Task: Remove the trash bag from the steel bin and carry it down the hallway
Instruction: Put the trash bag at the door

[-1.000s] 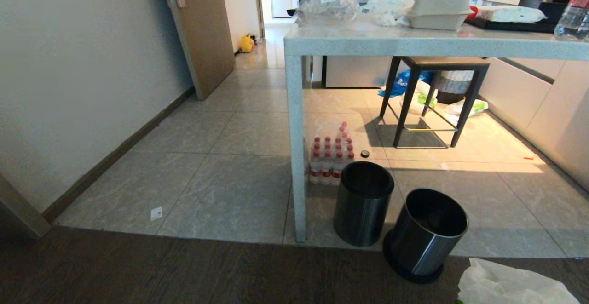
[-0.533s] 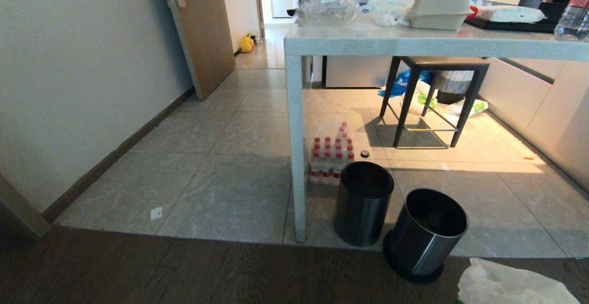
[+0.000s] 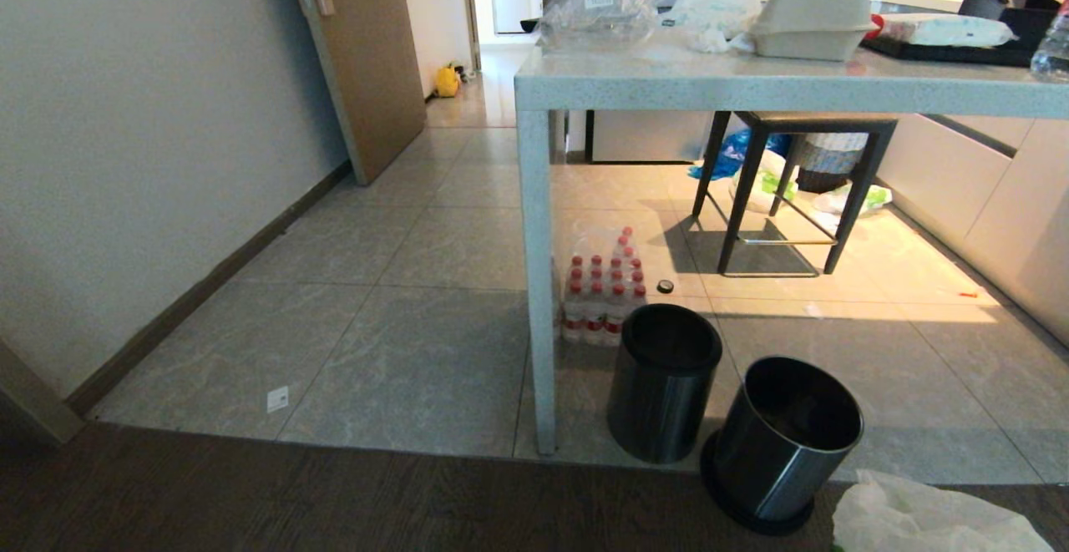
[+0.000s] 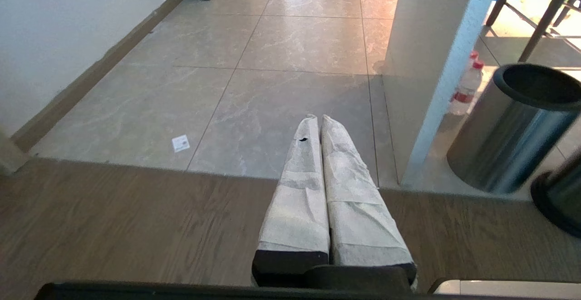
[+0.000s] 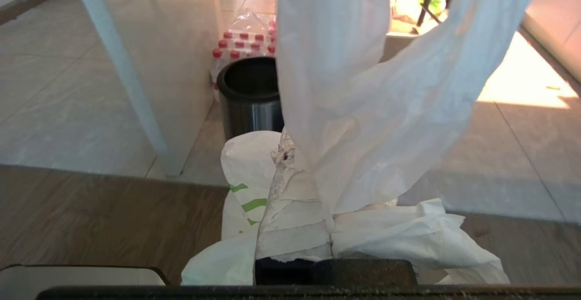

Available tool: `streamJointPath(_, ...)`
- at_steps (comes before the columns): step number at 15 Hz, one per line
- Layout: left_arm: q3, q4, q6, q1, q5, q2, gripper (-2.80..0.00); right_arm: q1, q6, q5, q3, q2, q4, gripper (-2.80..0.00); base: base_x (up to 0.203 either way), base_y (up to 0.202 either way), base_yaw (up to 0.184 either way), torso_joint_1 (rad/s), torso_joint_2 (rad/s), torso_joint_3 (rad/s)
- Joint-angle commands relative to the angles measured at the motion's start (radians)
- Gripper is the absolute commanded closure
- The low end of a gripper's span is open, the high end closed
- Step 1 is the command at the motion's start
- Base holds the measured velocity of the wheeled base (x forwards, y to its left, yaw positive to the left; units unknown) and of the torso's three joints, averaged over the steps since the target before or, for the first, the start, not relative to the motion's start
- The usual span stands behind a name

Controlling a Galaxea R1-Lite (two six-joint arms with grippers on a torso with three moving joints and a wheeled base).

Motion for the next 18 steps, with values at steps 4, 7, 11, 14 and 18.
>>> streamJointPath(4, 0.000, -0.002, 0.002, 0.000, 0.000, 0.000, 0.00, -0.001, -0.001, 0.000, 0.000, 0.000, 0.000, 0.00, 0.188, 0.000, 0.002, 0.002, 0.00, 0.004)
streamJointPath(7, 0.000, 0.000, 0.002, 0.000, 0.000, 0.000, 0.00, 0.000, -0.001, 0.000, 0.000, 0.000, 0.000, 0.00, 0.191, 0.000, 0.001, -0.001, 0.01, 0.003)
streamJointPath(11, 0.000, 0.000, 0.000, 0.000, 0.000, 0.000, 0.00, 0.000, -0.001, 0.000, 0.000, 0.000, 0.000, 0.00, 0.102, 0.000, 0.001, 0.004, 0.00, 0.001)
streamJointPath(14, 0.000, 0.000, 0.000, 0.000, 0.000, 0.000, 0.00, 0.000, -0.001, 0.000, 0.000, 0.000, 0.000, 0.00, 0.000, 0.000, 0.000, 0.000, 0.00, 0.000)
streamJointPath(18, 0.000, 0.000, 0.000, 0.000, 0.000, 0.000, 0.00, 0.000, -0.001, 0.000, 0.000, 0.000, 0.000, 0.00, 0.000, 0.000, 0.000, 0.000, 0.00, 0.000)
